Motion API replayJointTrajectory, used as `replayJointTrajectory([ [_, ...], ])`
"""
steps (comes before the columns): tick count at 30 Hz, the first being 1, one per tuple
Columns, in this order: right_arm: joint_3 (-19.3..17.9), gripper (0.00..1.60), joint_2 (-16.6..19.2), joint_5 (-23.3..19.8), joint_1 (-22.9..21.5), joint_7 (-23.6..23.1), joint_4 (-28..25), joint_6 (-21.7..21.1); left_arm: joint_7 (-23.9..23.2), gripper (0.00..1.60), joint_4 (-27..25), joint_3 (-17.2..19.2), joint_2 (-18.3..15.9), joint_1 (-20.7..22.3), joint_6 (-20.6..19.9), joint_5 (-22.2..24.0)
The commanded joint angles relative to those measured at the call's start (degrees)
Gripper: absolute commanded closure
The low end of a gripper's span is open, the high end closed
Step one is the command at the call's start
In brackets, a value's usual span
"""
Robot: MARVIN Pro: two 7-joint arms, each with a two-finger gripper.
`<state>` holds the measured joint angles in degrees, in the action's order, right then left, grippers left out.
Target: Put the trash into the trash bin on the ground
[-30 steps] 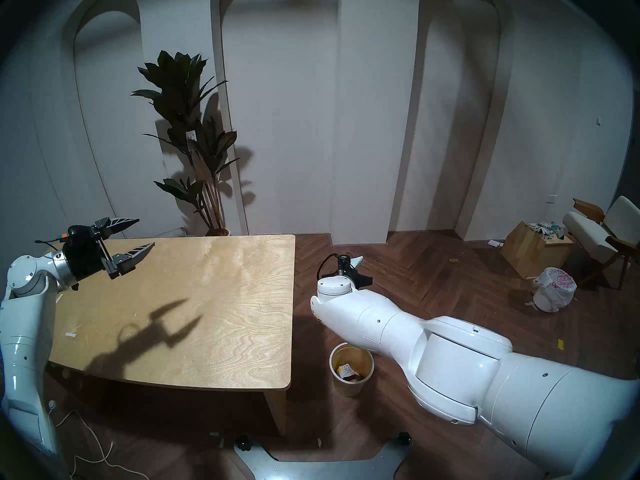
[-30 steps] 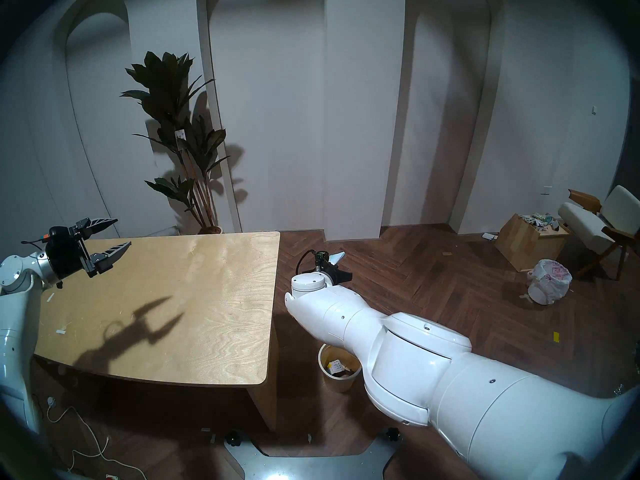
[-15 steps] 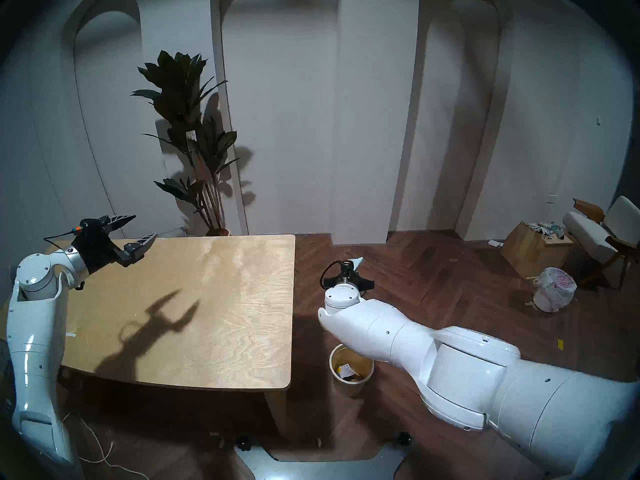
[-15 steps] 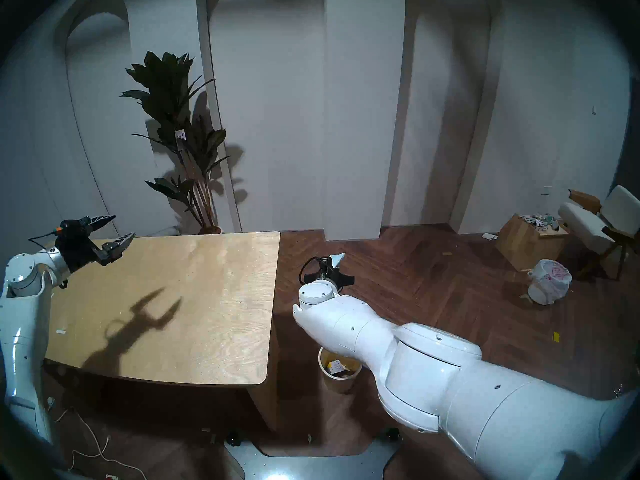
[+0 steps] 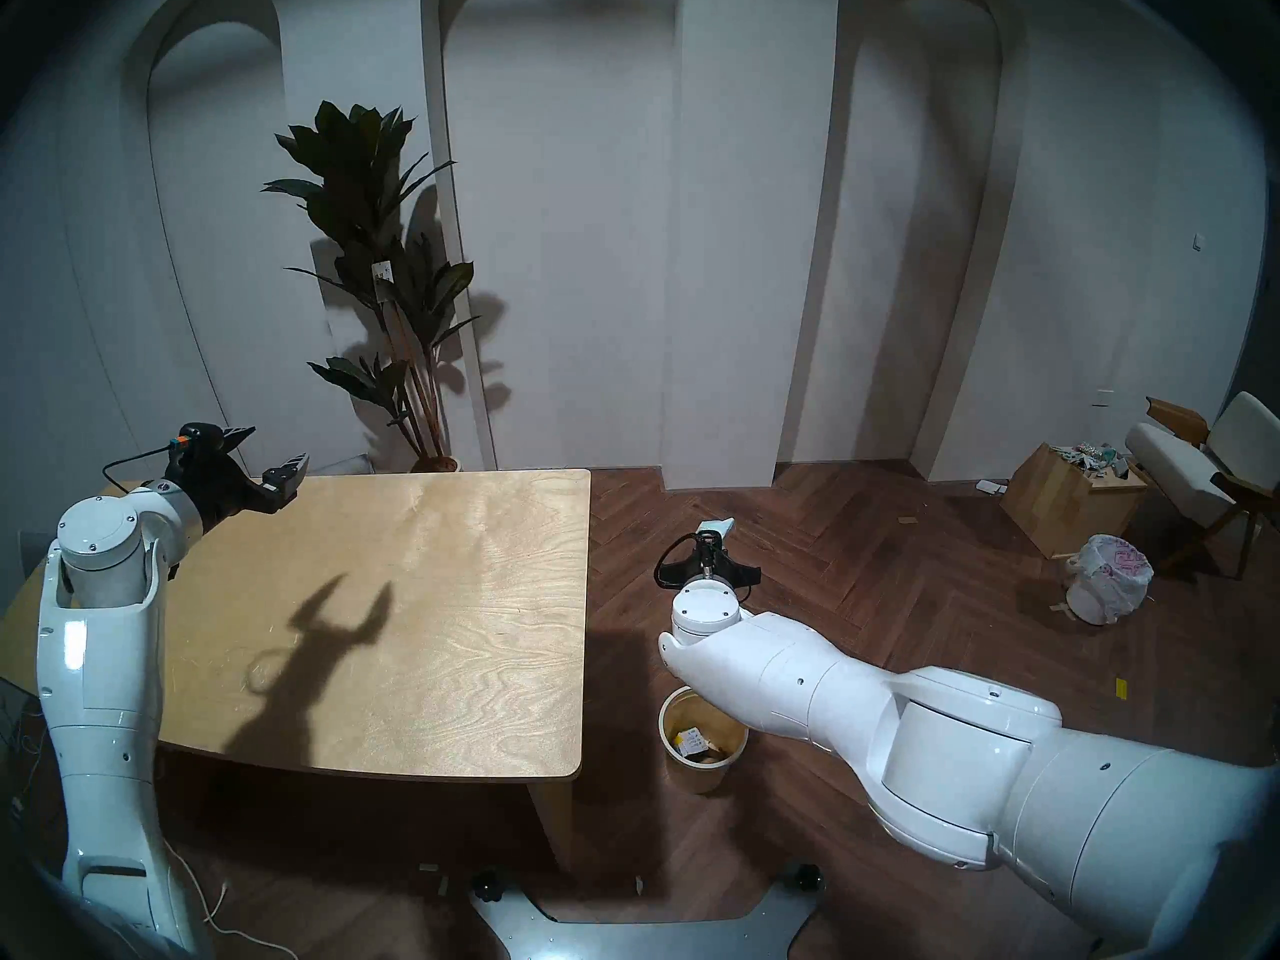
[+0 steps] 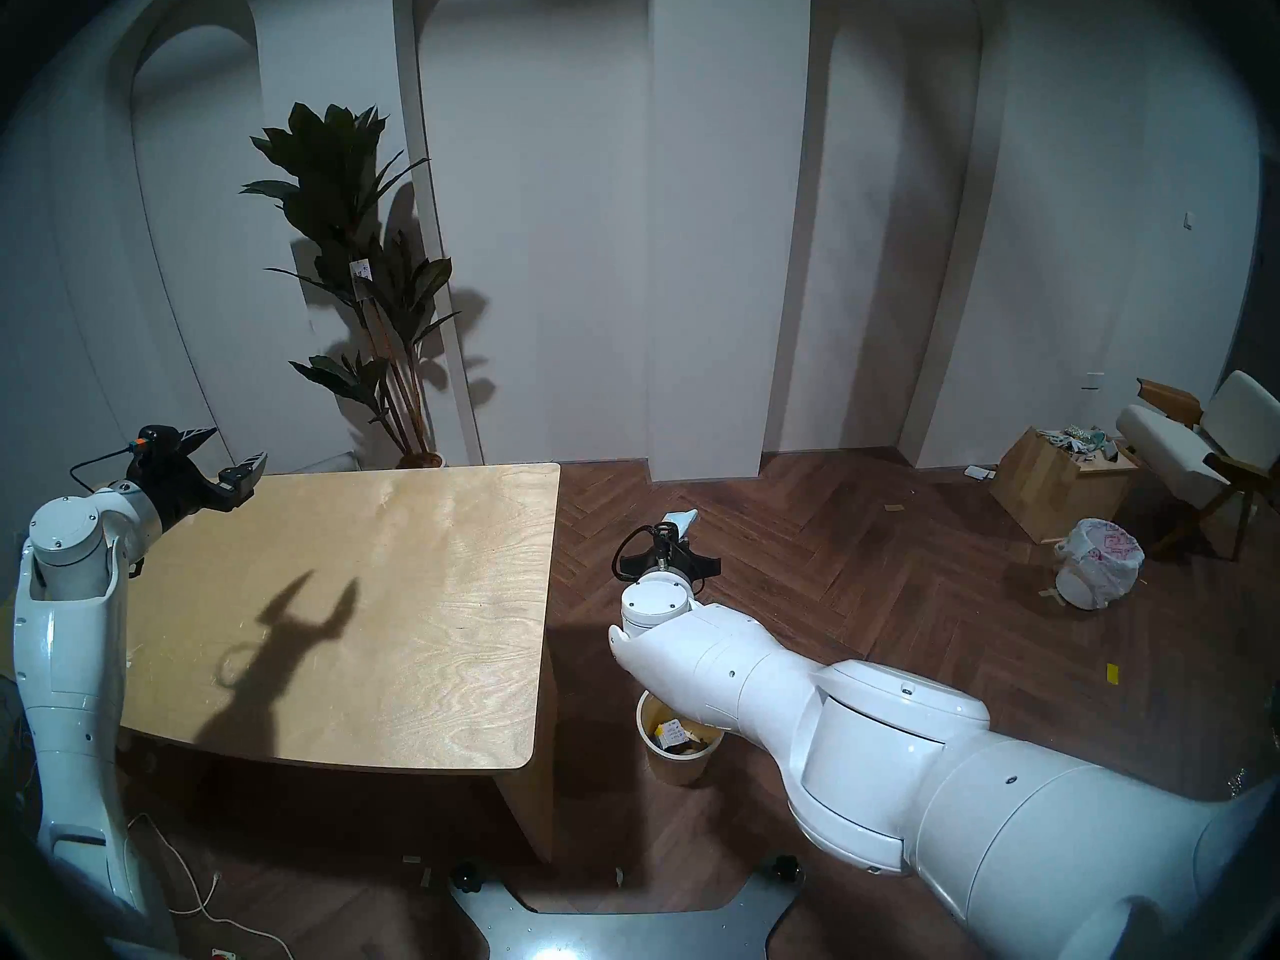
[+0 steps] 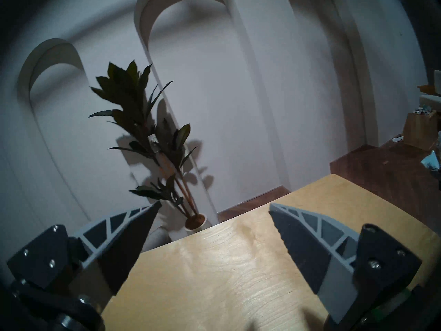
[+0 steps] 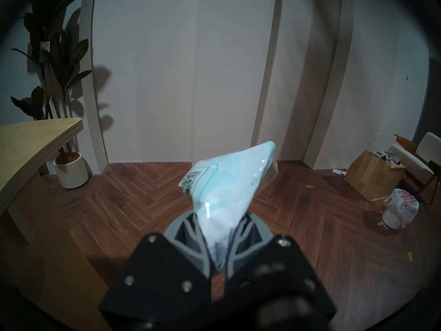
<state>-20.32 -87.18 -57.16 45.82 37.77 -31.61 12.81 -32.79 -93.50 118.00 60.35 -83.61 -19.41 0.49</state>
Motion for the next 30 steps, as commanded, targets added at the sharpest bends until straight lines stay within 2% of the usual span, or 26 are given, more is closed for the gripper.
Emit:
replayJointTrajectory([
  [1, -0.29, 1.60, -0.98, -0.60, -0.31, -3.34, 3.41, 0.97, 5.10, 0.00, -4.67, -0.16, 2.74, -0.02, -3.42, -2.06],
  [9, -0.36, 1.60, -1.86, -0.63, -0.01, -4.14, 4.60, 1.75, 5.63, 0.00, -2.00, -2.38, 1.71, 0.66, -3.11, -4.07],
  [16, -0.56, 1.60, -2.31, -0.78, -0.02, -5.01, 5.92, 2.36, 7.02, 0.00, -0.80, -3.01, 2.22, 1.10, -2.70, -4.88],
  [30, -0.78, 1.60, -5.26, -0.83, -1.29, -8.08, 12.32, 2.36, 8.84, 0.00, 0.49, -4.24, 2.39, 2.38, -2.71, -5.55],
])
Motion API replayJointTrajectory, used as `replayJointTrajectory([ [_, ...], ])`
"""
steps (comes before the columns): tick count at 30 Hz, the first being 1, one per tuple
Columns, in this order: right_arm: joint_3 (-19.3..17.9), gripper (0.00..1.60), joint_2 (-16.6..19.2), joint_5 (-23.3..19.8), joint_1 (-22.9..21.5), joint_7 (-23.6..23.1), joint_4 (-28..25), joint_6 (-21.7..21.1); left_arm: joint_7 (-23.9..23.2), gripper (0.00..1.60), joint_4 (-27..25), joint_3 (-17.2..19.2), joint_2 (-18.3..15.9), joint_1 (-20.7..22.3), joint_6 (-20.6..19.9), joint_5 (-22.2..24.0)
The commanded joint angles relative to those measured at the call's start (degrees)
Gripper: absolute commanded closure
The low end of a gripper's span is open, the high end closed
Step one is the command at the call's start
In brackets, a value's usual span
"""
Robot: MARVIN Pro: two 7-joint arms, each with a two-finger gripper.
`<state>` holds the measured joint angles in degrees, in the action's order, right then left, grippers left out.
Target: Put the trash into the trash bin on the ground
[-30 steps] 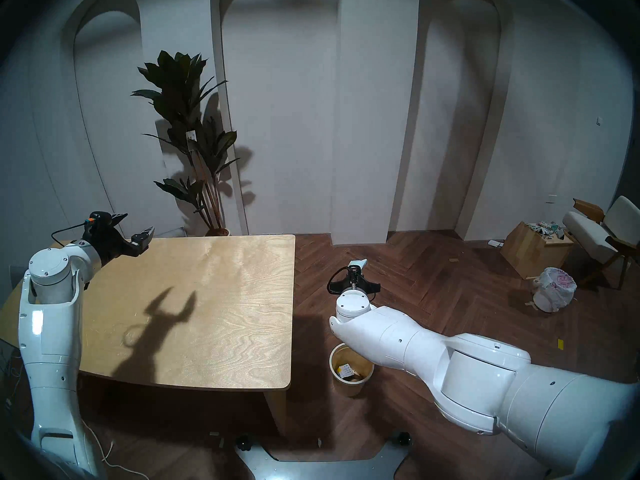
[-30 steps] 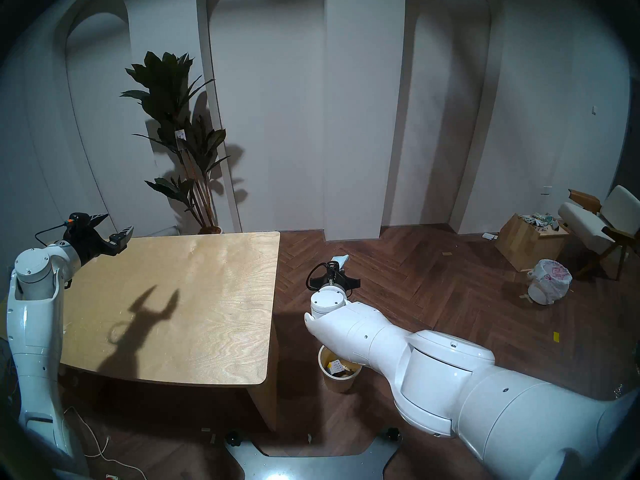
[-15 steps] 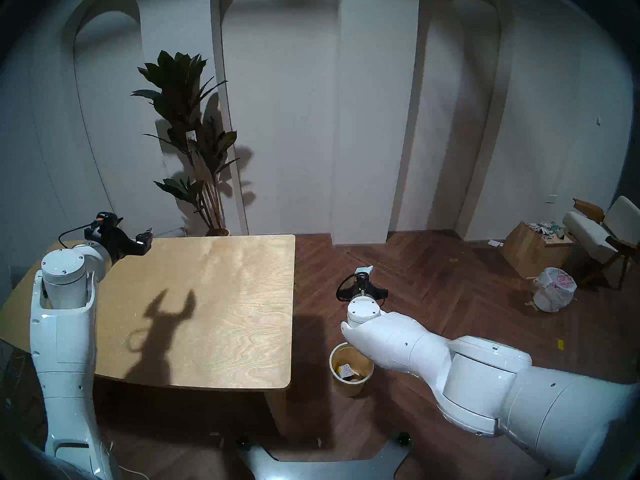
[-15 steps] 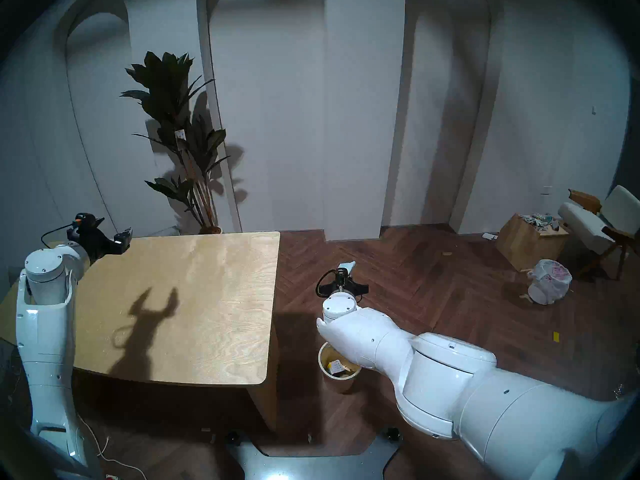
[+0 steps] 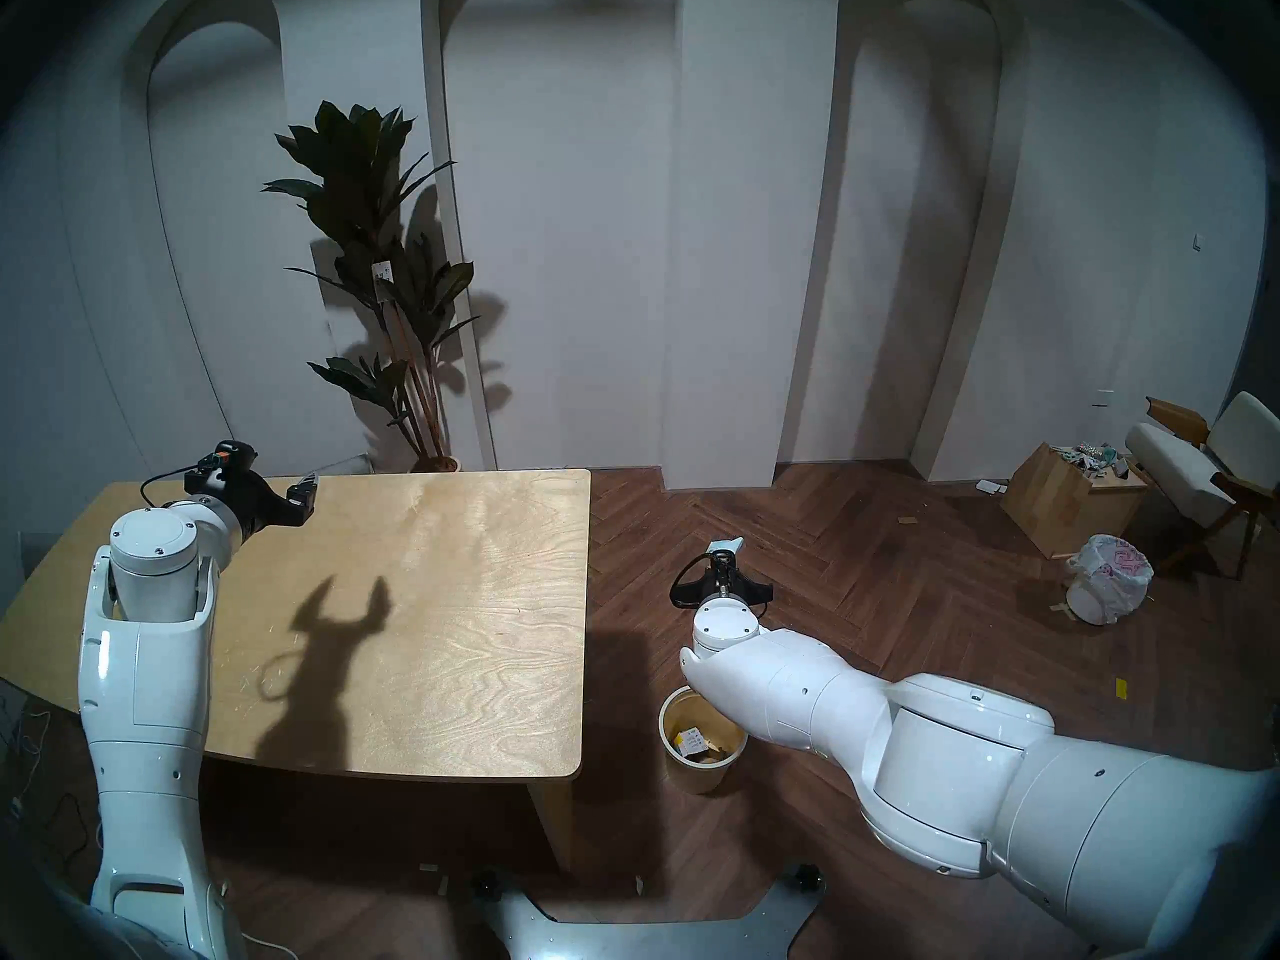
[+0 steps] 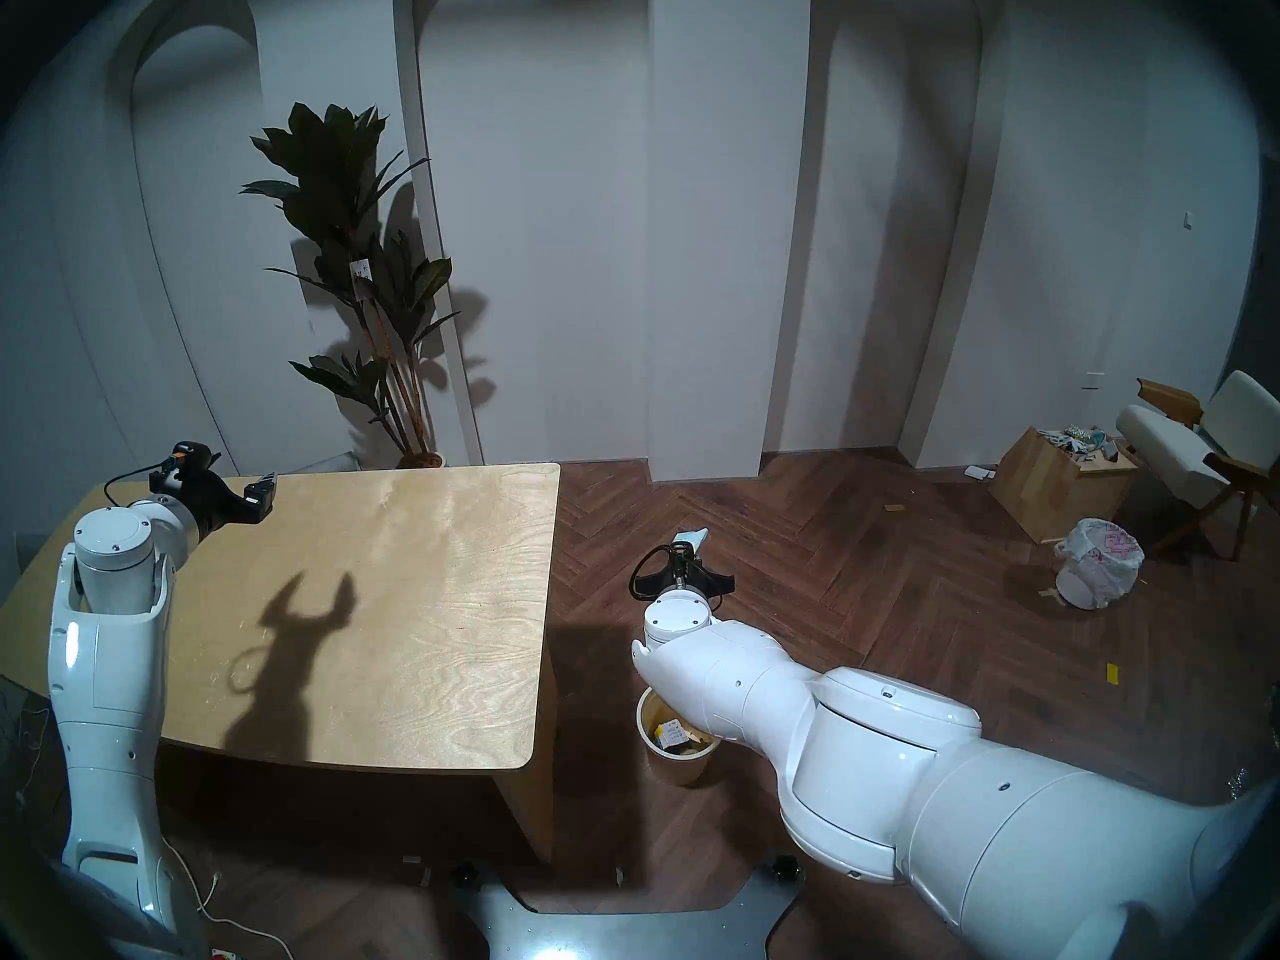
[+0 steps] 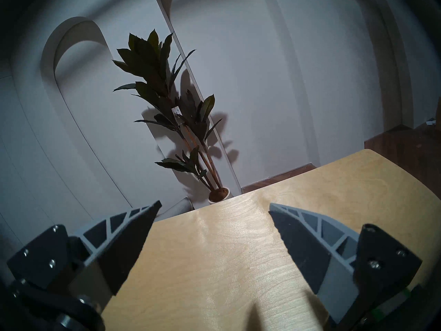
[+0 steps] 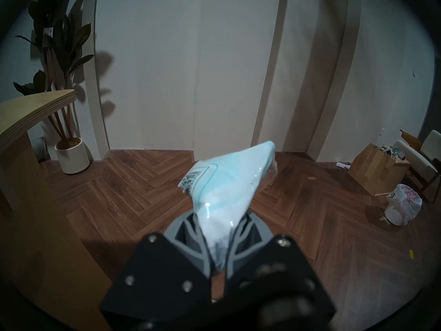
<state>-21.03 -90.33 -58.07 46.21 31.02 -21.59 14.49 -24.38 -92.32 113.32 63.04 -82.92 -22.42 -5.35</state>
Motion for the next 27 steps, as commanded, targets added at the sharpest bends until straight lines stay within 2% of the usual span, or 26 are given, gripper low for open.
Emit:
replayJointTrajectory([
  [1, -0.07, 1.60, -2.11, 0.09, -1.68, -1.33, 2.31, 0.68, 0.43, 0.00, -0.69, 0.44, -0.29, 1.69, 0.30, 0.29],
  [9, -0.71, 1.60, -4.38, -0.35, -2.84, -4.75, 8.77, -0.33, 0.54, 0.00, -0.69, 0.41, -0.30, 1.68, 0.30, 0.30],
  [13, -0.71, 1.60, -5.04, -0.34, -2.88, -5.47, 10.04, -0.67, 0.59, 0.00, -0.69, 0.38, -0.34, 1.65, 0.30, 0.35],
  [27, -0.40, 1.60, -7.88, 0.00, -4.73, -6.45, 12.21, -6.15, 0.87, 0.00, -0.67, 0.26, -0.50, 1.50, 0.28, 0.69],
])
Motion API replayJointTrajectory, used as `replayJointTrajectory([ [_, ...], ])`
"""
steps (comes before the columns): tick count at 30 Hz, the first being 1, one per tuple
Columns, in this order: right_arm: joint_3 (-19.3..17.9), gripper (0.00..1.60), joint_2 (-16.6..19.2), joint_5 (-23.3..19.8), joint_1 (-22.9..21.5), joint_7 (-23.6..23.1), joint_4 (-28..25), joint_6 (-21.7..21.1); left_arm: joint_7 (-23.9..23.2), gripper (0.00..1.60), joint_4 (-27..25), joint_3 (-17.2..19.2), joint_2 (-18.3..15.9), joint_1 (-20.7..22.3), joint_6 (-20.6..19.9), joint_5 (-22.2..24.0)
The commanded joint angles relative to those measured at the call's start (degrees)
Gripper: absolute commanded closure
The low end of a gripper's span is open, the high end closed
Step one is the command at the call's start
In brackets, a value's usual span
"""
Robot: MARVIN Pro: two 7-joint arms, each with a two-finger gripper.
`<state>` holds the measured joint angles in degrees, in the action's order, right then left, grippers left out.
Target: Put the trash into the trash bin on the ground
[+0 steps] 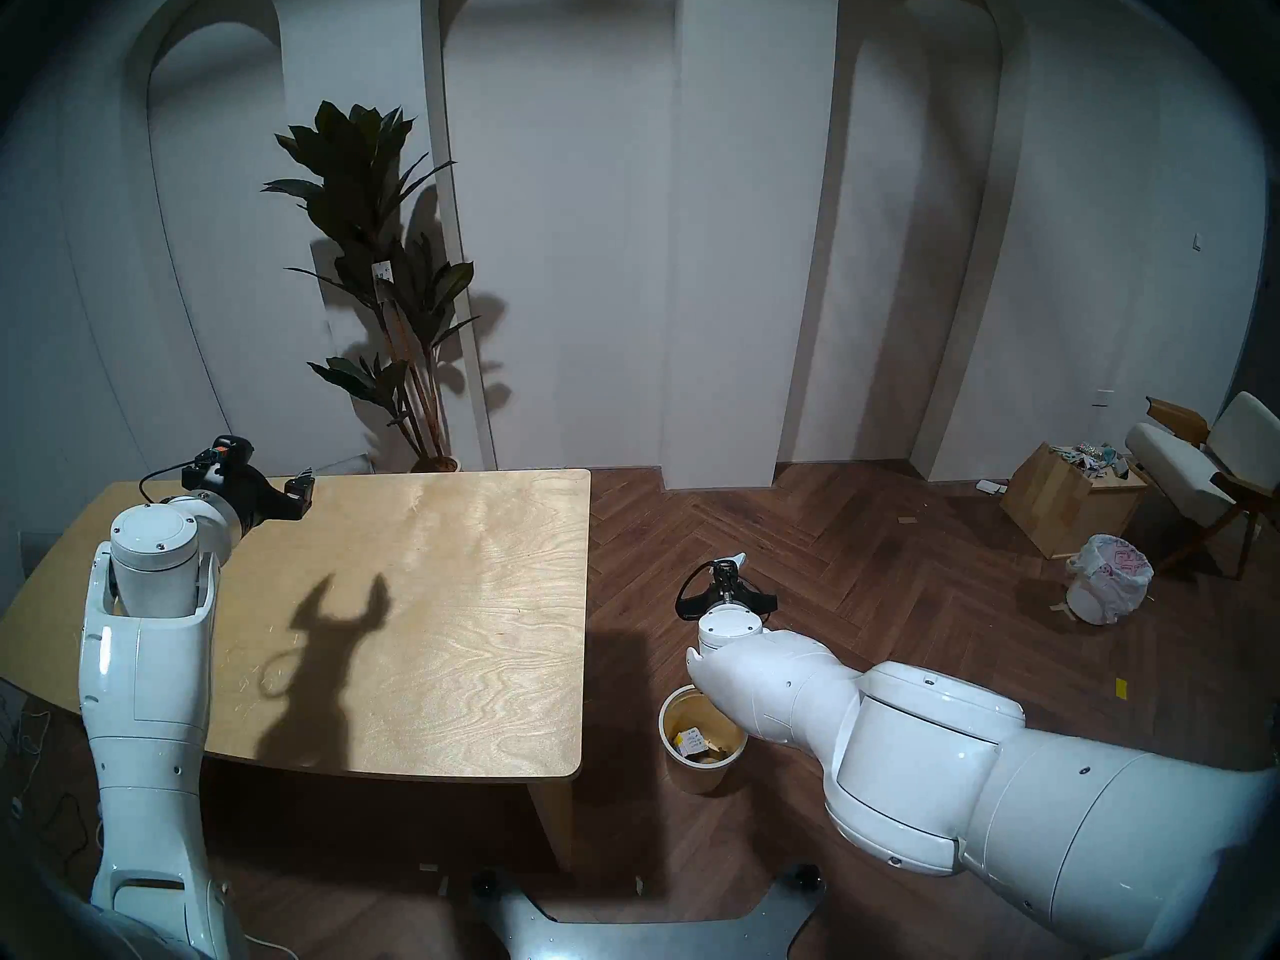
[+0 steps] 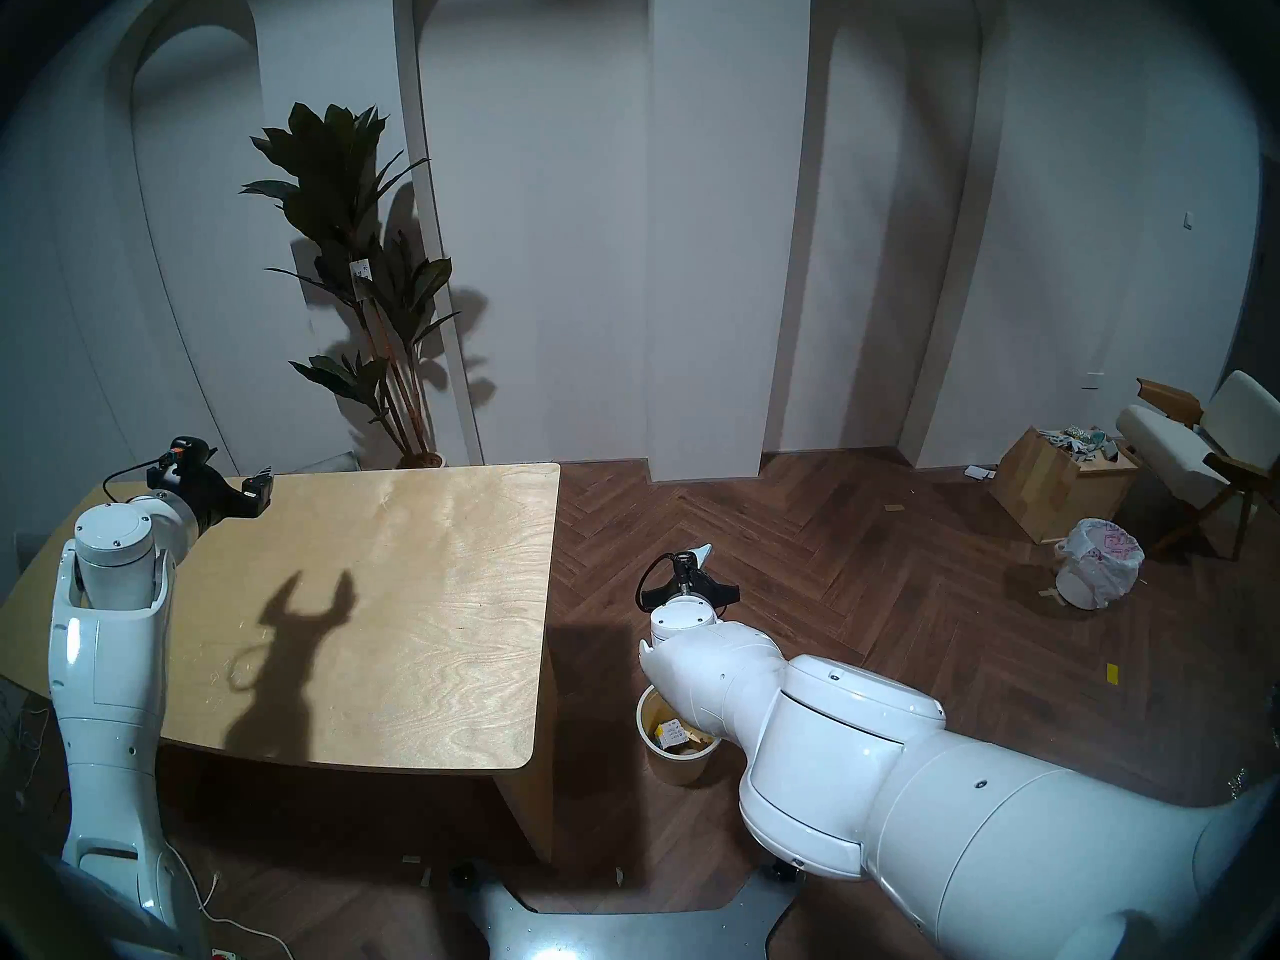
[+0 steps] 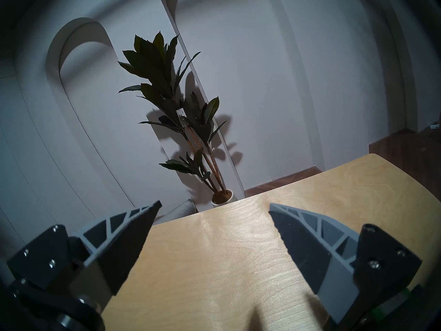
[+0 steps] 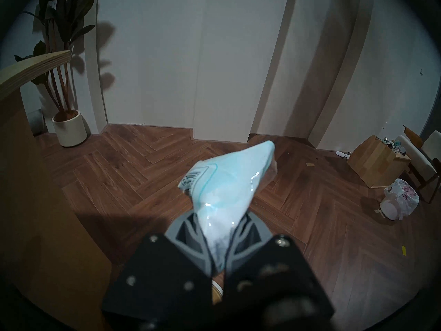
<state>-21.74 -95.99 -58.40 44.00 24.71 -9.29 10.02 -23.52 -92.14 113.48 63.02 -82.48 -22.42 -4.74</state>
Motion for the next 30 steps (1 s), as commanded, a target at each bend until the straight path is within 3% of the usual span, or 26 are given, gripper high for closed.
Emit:
replayJointTrajectory([
  [1, 0.43, 1.60, -2.28, 0.46, -2.70, -0.19, 0.01, -1.97, 0.02, 0.00, -0.84, 0.09, -0.49, 1.05, 0.28, 0.11],
  [11, 0.92, 1.60, -2.70, 0.86, -3.75, -1.37, 0.73, -4.14, 0.23, 0.00, -0.83, 0.01, -0.58, 0.99, 0.28, 0.35],
  [30, 0.75, 1.60, -1.93, 0.95, -3.16, -3.20, 1.81, -3.49, 0.49, 0.00, -0.83, -0.10, -0.73, 0.92, 0.29, 0.65],
])
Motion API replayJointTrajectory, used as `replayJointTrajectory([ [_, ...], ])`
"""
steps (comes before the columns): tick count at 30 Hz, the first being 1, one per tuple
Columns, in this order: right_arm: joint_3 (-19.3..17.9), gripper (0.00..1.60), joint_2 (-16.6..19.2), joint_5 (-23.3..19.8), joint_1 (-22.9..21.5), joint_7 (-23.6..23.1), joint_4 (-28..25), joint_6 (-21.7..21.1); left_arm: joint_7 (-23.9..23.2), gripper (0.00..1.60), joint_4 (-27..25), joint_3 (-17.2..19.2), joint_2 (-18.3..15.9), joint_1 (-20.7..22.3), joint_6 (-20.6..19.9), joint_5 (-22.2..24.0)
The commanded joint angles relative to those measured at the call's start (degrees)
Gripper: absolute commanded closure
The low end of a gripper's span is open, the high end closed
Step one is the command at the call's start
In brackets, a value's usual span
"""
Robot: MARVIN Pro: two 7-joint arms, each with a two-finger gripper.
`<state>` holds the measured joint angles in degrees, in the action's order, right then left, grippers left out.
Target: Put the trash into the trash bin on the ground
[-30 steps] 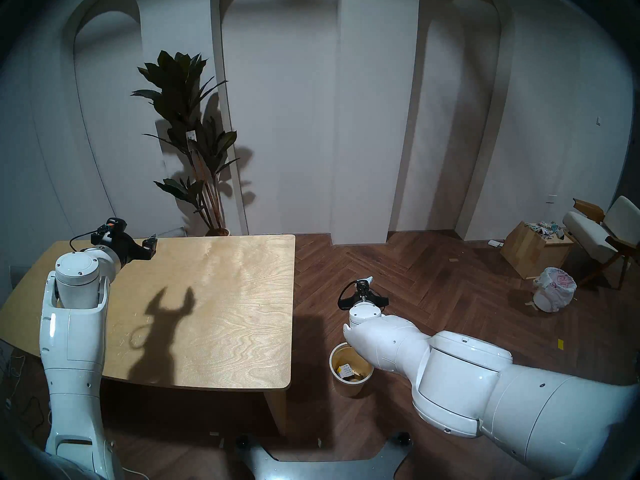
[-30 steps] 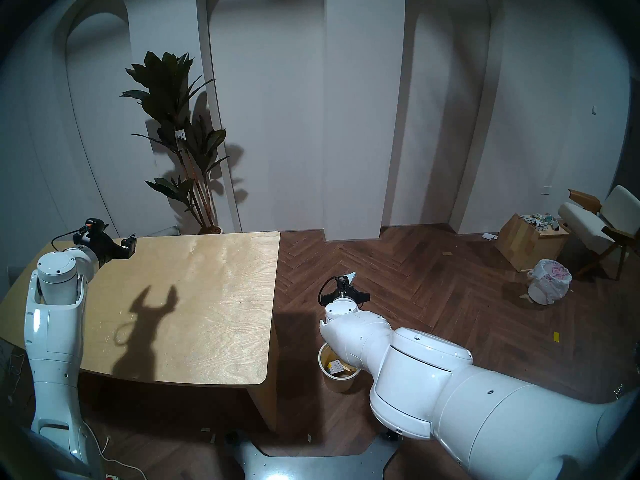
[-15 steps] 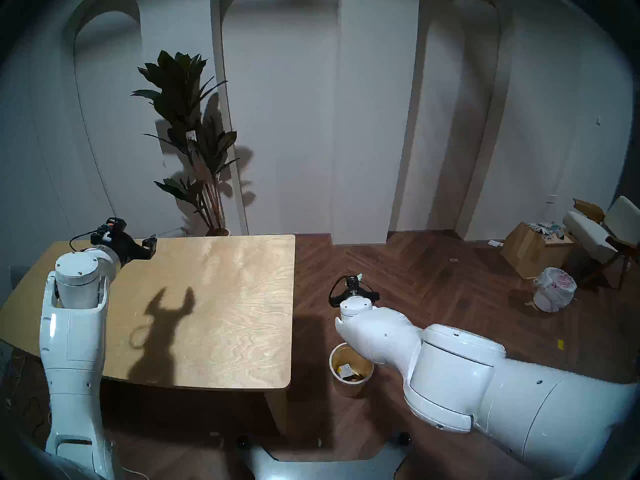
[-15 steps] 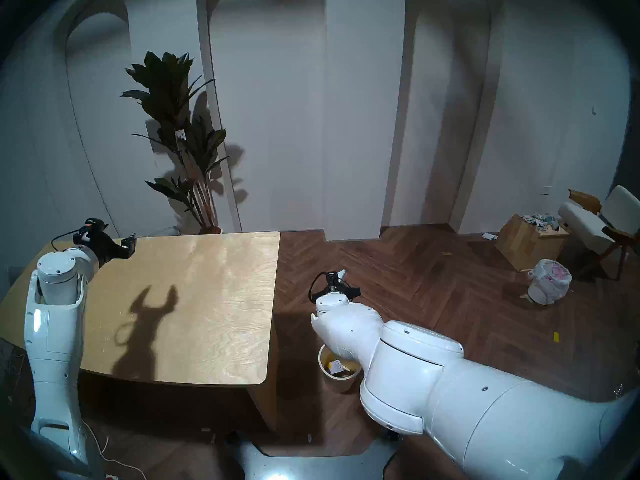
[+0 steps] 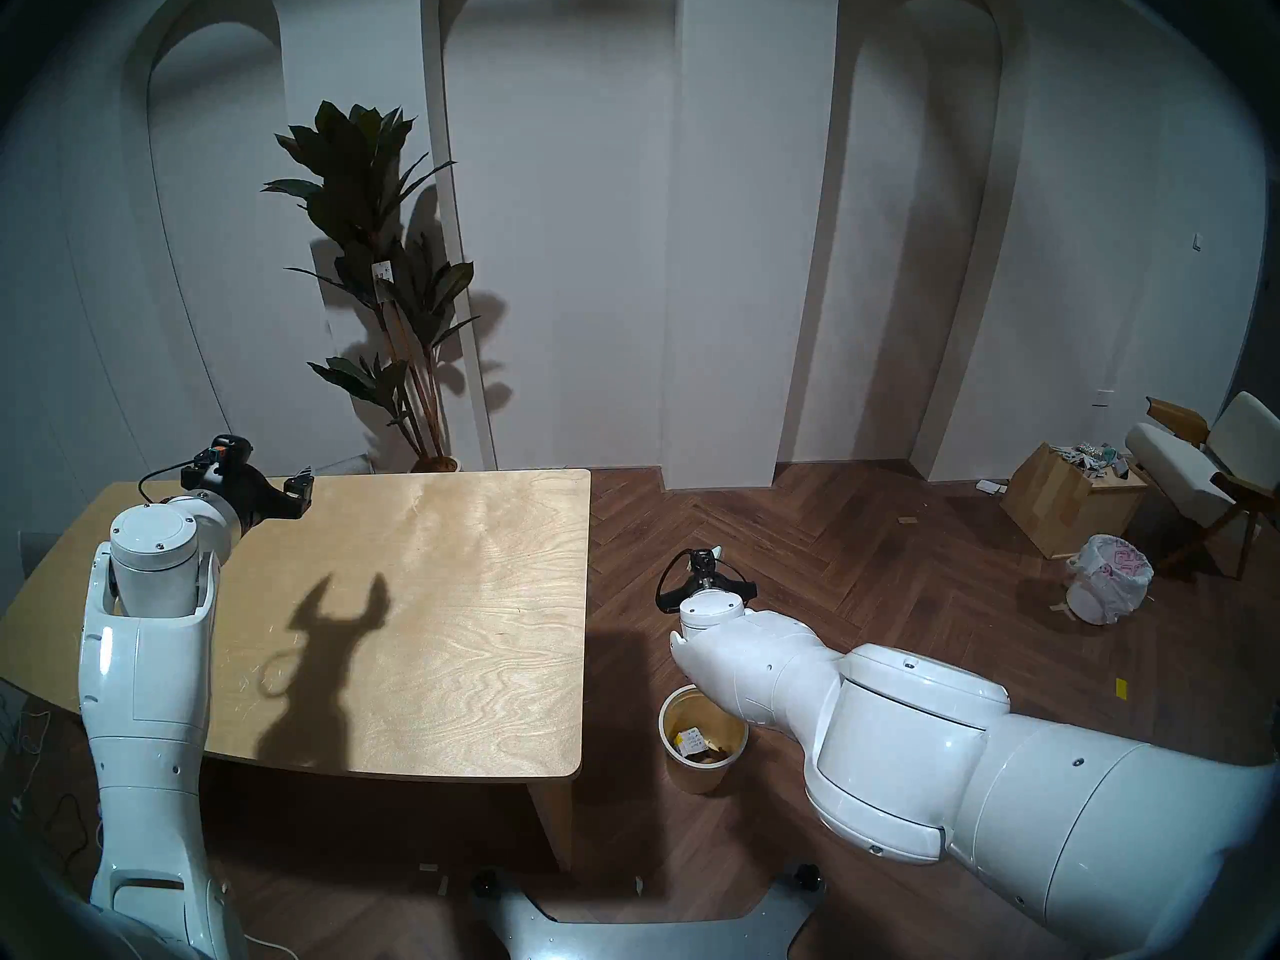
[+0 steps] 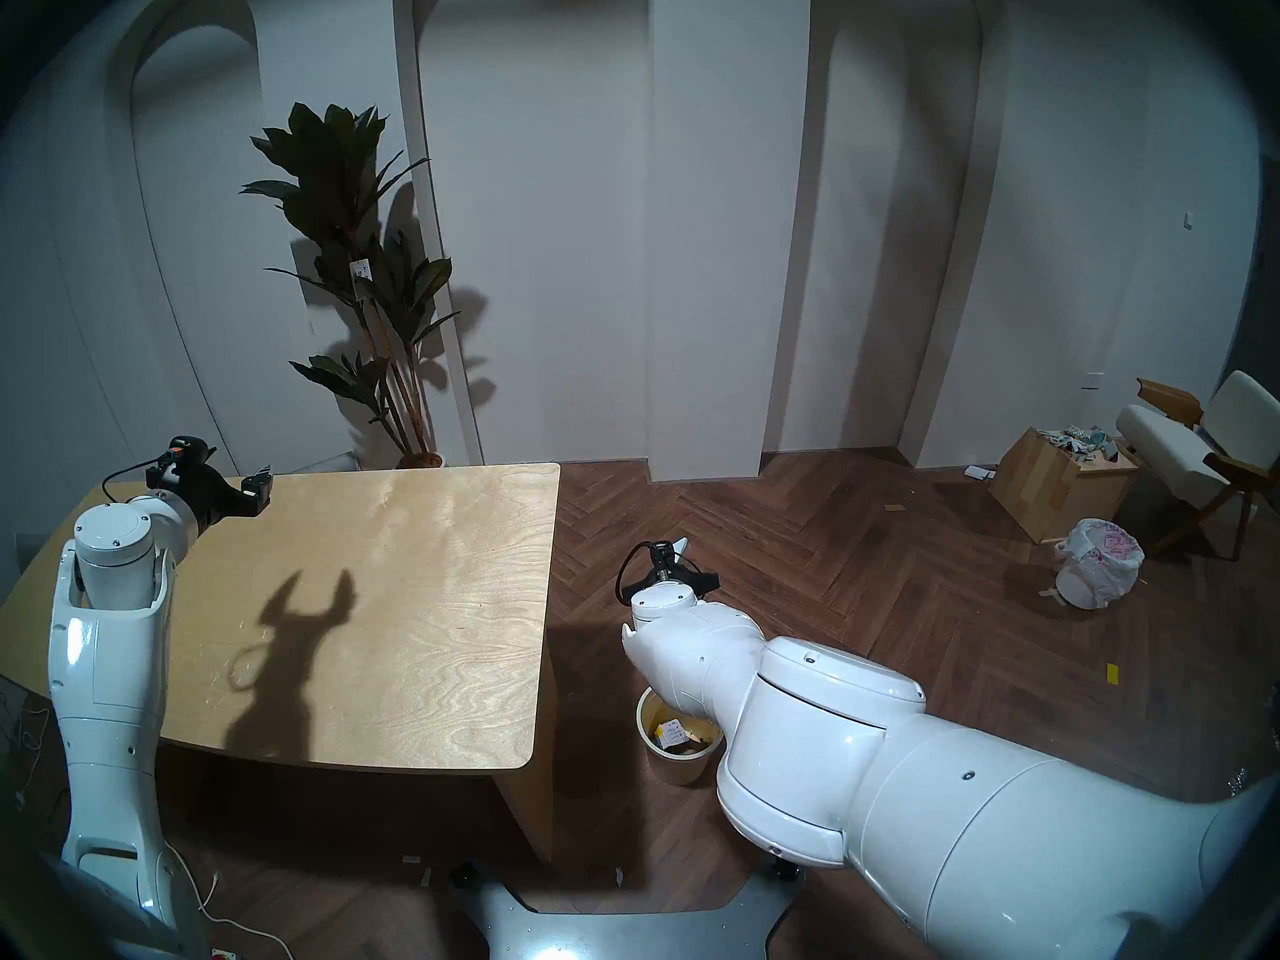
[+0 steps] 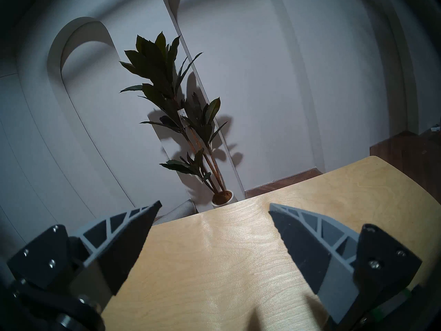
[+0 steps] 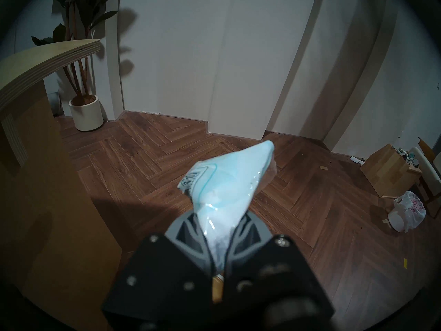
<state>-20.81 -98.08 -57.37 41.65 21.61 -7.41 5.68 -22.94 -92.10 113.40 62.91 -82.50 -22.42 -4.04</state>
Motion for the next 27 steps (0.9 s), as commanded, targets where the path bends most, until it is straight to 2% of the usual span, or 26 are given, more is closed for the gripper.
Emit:
replayJointTrajectory([
  [1, -0.18, 1.60, 0.19, -0.06, -0.80, -0.16, -0.03, 0.85, -0.07, 0.00, -0.87, -0.02, -0.62, 0.94, 0.29, -0.03],
  [27, -0.42, 1.60, 0.35, 0.47, -0.45, -0.92, 0.49, 1.08, 0.17, 0.00, -0.86, -0.14, -0.77, 0.86, 0.29, 0.28],
])
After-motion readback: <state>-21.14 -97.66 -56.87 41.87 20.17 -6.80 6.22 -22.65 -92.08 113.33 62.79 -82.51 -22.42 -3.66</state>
